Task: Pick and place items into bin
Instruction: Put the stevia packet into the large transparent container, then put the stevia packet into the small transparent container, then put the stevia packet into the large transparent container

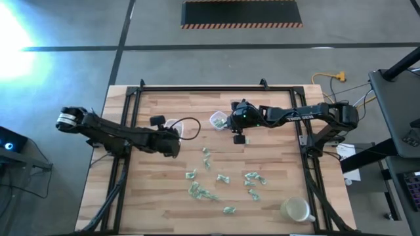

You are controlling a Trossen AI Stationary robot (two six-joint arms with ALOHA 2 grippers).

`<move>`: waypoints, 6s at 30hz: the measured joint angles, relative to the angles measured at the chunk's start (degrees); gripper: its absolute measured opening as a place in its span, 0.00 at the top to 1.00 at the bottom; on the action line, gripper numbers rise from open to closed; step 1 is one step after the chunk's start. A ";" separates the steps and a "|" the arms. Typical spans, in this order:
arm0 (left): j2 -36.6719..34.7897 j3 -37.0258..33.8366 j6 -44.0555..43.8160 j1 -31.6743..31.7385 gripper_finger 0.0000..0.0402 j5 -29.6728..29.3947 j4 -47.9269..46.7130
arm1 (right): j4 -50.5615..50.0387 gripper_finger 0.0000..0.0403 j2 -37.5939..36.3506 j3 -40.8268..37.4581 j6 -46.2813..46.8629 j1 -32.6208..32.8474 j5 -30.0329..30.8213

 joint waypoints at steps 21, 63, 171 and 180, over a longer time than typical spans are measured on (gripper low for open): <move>2.72 -1.42 0.49 0.00 0.61 0.15 0.59 | -13.47 0.83 0.00 0.78 6.06 0.00 -0.14; 2.59 0.34 0.04 -0.02 0.60 3.59 1.07 | -15.30 0.65 0.15 -7.69 22.20 0.00 -6.01; 2.59 0.70 1.57 -0.02 0.60 6.38 1.22 | 17.22 0.72 8.02 -1.44 0.76 -5.75 0.22; 2.59 3.40 2.96 -0.13 0.60 7.25 3.81 | 5.97 0.72 -1.98 -1.44 -0.24 -2.53 0.15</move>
